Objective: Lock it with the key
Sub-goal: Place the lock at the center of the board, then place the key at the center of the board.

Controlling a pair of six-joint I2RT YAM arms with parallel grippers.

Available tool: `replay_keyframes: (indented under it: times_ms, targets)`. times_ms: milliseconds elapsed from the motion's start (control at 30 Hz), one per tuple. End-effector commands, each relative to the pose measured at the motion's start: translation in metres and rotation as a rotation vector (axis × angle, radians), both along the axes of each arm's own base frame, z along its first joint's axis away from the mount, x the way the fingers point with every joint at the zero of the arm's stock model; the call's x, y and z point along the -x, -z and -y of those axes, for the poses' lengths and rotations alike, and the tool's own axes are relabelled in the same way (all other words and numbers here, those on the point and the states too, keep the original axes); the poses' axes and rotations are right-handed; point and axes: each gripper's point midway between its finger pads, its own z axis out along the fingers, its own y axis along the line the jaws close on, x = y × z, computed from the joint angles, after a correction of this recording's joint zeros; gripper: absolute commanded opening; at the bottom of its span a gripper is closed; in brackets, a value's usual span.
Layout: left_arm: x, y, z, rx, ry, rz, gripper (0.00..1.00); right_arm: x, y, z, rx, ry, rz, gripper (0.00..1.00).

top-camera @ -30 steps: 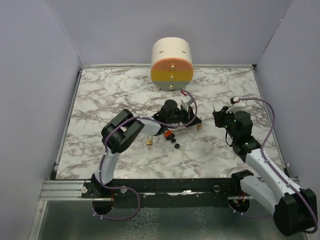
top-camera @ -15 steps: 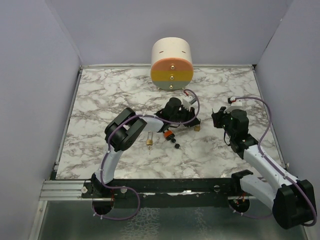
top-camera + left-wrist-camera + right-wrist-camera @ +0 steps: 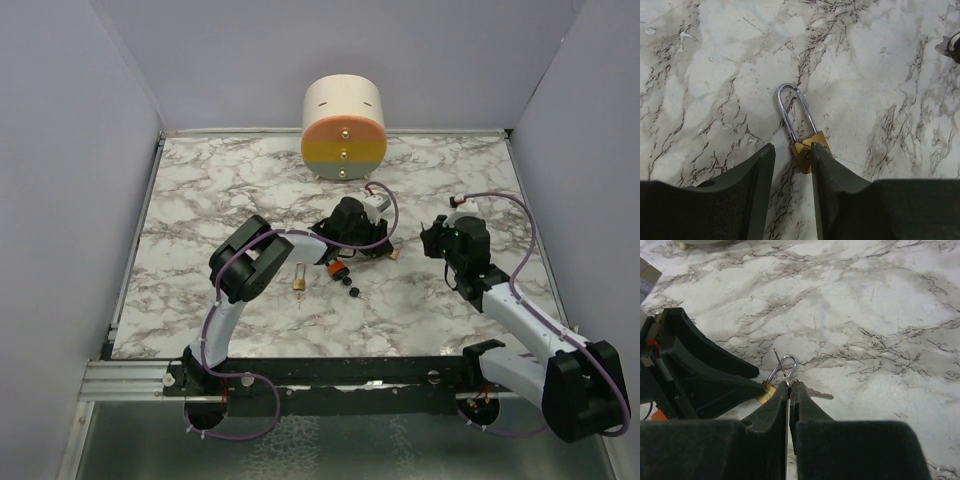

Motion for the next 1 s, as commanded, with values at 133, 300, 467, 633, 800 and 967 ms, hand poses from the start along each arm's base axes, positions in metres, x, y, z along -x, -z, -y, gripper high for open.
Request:
replay_keyframes:
  times_ms: [133,300,467,633,800,967]
  targets:
    - [-0.009,-0.048,-0.013,0.016,-0.059,0.115,0.4,-0.012,0.015,-0.008,-0.015,-0.003,-0.072,0.02]
    - [-0.007,-0.074,-0.028,0.014,-0.102,0.185,0.4,-0.012,0.033,-0.008,-0.012,0.013,-0.136,0.02]
    - [-0.009,-0.079,-0.035,-0.001,-0.122,0.21,0.4,-0.013,0.043,-0.008,-0.005,0.025,-0.181,0.02]
    - [-0.007,-0.07,-0.033,-0.002,-0.119,0.177,0.37,-0.013,0.058,-0.014,0.006,0.001,-0.236,0.02]
    - [-0.007,-0.078,-0.038,0.0,-0.133,0.195,0.37,-0.013,0.073,-0.021,0.036,0.002,-0.284,0.02]
    - [-0.005,-0.093,-0.049,0.001,-0.159,0.237,0.37,-0.013,0.081,-0.027,0.048,0.005,-0.308,0.02]
